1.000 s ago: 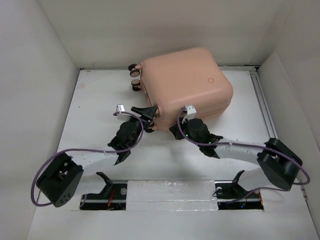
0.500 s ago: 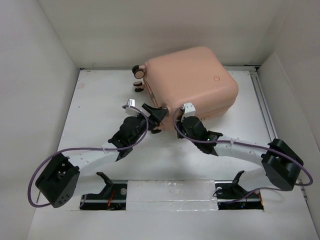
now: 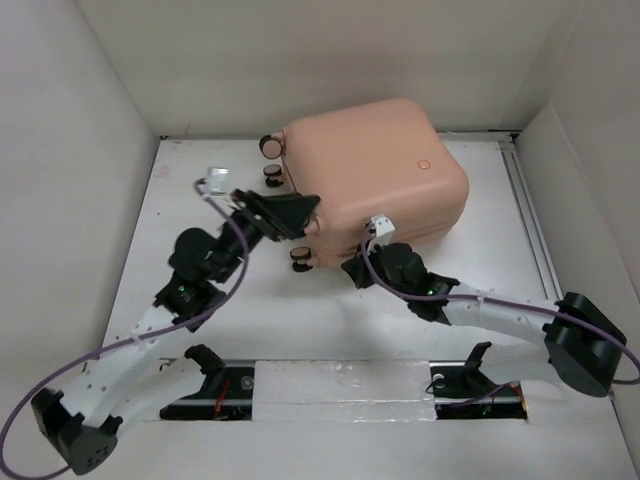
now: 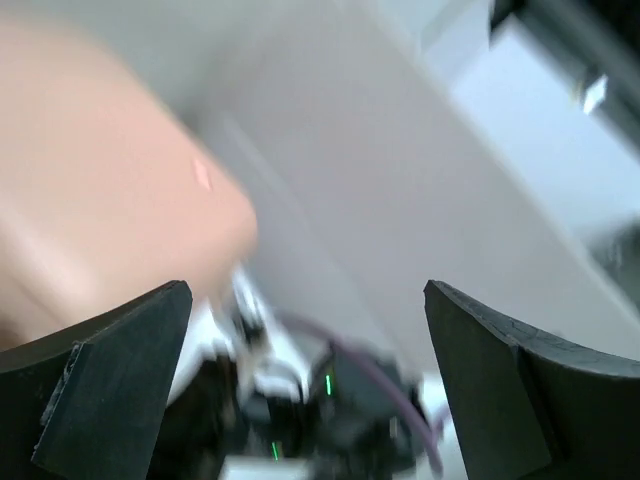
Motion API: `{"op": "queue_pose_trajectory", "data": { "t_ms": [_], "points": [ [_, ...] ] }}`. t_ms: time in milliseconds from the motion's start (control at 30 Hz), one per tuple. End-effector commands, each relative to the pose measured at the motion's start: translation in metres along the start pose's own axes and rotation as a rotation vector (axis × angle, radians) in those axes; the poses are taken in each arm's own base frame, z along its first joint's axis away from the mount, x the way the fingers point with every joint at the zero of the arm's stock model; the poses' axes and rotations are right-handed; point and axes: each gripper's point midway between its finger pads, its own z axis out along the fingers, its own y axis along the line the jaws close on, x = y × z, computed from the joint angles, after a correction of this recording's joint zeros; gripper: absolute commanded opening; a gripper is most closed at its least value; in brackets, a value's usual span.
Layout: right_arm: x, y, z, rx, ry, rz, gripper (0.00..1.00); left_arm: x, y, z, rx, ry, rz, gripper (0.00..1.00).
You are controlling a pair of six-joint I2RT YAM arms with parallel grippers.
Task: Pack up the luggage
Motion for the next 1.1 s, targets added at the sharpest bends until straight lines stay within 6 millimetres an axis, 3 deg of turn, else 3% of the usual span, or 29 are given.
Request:
{"op": "queue_pose_trajectory", "data": {
  "t_ms": [0, 67, 167, 200, 267, 300, 333, 400, 433, 467, 500, 533, 567, 633, 667, 767, 800, 867, 900, 1067],
  "points": [
    [-0.003, 0.051, -0.034, -0.234, -0.011, 0.029, 0.00, -0.077, 0.023, -0.017, -0.187, -0.318, 0.059, 0.99],
    [-0.006, 0.048, -0.043, -0.226, -0.020, 0.030, 0.00, -0.089, 0.041, -0.021, -0.243, -0.385, 0.051, 0.99],
    [-0.002, 0.044, -0.053, -0.222, -0.012, 0.029, 0.00, -0.102, 0.091, -0.021, -0.402, -0.432, 0.047, 0.99],
    [0.000, 0.042, -0.055, -0.222, -0.012, 0.029, 0.00, -0.109, 0.126, -0.020, -0.485, -0.434, 0.048, 0.99],
    [-0.003, 0.042, -0.062, -0.228, -0.023, 0.030, 0.00, -0.119, 0.154, -0.014, -0.507, -0.431, -0.007, 0.99],
    [0.000, 0.040, -0.064, -0.221, -0.009, 0.029, 0.00, -0.113, 0.162, -0.007, -0.468, -0.362, -0.030, 0.99],
    [-0.001, 0.038, -0.065, -0.209, -0.012, 0.029, 0.00, -0.116, 0.205, -0.009, -0.545, -0.360, -0.068, 0.99],
    [-0.003, 0.038, -0.071, -0.211, -0.016, 0.030, 0.00, -0.128, 0.226, -0.007, -0.512, -0.390, -0.140, 0.99],
    [-0.002, 0.039, -0.071, -0.219, -0.012, 0.029, 0.00, -0.126, 0.252, -0.010, -0.517, -0.376, -0.189, 0.99],
    [-0.004, 0.039, -0.073, -0.220, -0.016, 0.020, 0.00, -0.128, 0.260, -0.011, -0.496, -0.391, -0.219, 0.99],
    [-0.004, 0.039, -0.074, -0.220, -0.016, 0.020, 0.00, -0.141, 0.254, -0.007, -0.419, -0.429, -0.206, 0.99],
    [-0.004, 0.039, -0.075, -0.220, -0.016, 0.020, 0.00, -0.141, 0.255, -0.001, -0.385, -0.404, -0.223, 0.99],
    [-0.004, 0.038, -0.075, -0.220, -0.016, 0.020, 0.00, -0.138, 0.273, 0.003, -0.400, -0.385, -0.254, 0.99],
    [-0.001, 0.035, -0.075, -0.216, -0.007, 0.022, 0.00, -0.148, 0.268, 0.016, -0.340, -0.383, -0.248, 0.99],
    [0.000, 0.037, -0.075, -0.224, -0.003, 0.021, 0.00, -0.141, 0.277, 0.019, -0.333, -0.360, -0.267, 0.99],
    [0.004, 0.035, -0.075, -0.220, 0.005, 0.020, 0.00, -0.150, 0.270, 0.033, -0.252, -0.358, -0.281, 0.99],
    [0.004, 0.034, -0.075, -0.220, 0.005, 0.020, 0.00, -0.141, 0.281, 0.034, -0.257, -0.339, -0.303, 0.99],
    [0.004, 0.035, -0.075, -0.220, 0.006, 0.029, 0.00, -0.146, 0.278, 0.043, -0.214, -0.328, -0.314, 0.99],
    [0.008, 0.033, -0.075, -0.216, 0.014, 0.029, 0.00, -0.139, 0.284, 0.048, -0.209, -0.308, -0.331, 0.99],
    [0.008, 0.033, -0.075, -0.216, 0.015, 0.038, 0.00, -0.139, 0.303, 0.059, -0.214, -0.298, -0.377, 0.94]
  ]
}}
